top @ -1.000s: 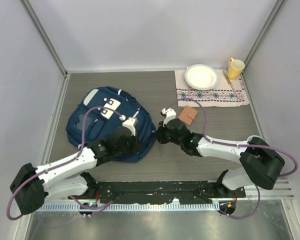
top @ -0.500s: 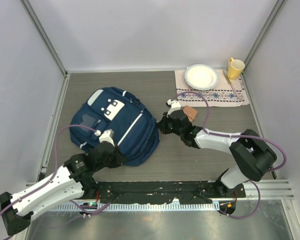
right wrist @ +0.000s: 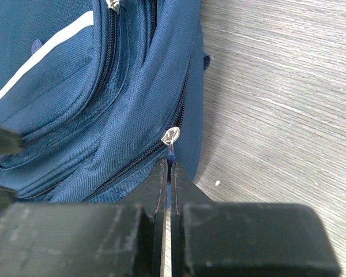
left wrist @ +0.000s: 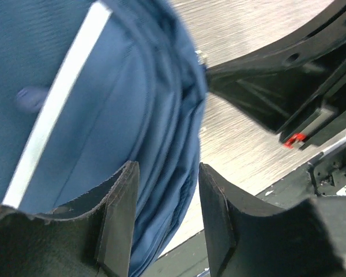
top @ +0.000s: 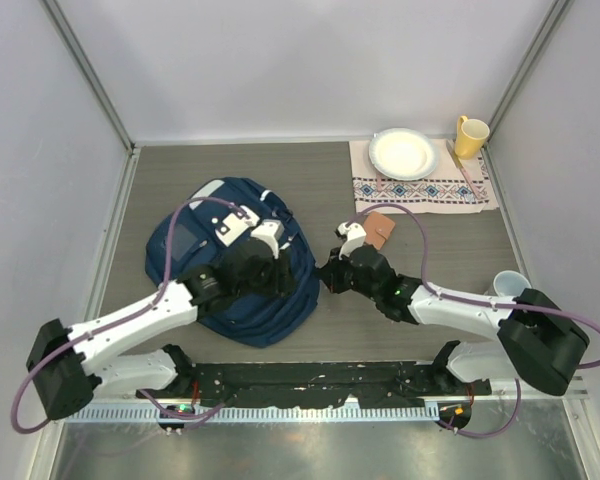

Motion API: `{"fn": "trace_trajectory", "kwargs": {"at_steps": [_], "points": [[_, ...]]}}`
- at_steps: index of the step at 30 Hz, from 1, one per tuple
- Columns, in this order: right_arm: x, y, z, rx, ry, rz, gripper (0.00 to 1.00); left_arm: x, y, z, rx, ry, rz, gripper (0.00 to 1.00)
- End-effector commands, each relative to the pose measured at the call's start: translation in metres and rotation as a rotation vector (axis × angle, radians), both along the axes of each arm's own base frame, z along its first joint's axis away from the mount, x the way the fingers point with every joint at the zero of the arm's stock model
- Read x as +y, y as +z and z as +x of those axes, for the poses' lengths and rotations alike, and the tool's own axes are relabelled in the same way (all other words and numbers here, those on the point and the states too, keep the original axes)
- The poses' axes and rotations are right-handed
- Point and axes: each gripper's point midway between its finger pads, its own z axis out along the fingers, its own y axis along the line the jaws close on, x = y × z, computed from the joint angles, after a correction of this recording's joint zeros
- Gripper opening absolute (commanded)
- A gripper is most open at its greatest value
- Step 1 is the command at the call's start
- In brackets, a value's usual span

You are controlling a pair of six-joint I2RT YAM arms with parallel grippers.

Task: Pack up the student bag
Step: Zip the student bag at the center of the board.

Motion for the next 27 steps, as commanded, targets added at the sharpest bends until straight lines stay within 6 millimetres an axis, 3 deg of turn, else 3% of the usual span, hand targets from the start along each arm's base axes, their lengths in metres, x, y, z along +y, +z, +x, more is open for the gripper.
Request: {"fn": "trace_trajectory", "kwargs": {"at_steps": [1,3,7,14,23,27], "points": [[-0.003,0.027,0.006,-0.082,-0.027,0.032,0.01,-0.052,0.017,0.011,-0.067,-0.183,-0.083,0.49],[-0.005,0.027,0.006,-0.084,-0.029,0.03,0.01,-0.066,0.016,0.009,-0.057,-0.231,-0.111,0.5],[-0.005,0.027,0.003,-0.081,-0.018,0.03,0.01,-0.076,-0.009,0.008,-0.015,-0.259,-0.057,0.51],[-0.008,0.03,0.001,-0.092,-0.019,0.039,0.01,-0.069,-0.026,0.02,-0.047,-0.192,0.039,0.52],[-0.009,0.024,0.001,-0.084,-0.026,0.032,0.01,-0.077,-0.012,0.02,-0.137,-0.197,0.104,0.52],[-0.008,0.026,0.002,-0.084,-0.025,0.036,0.01,-0.079,-0.02,0.017,-0.157,-0.202,0.17,0.51]]}}
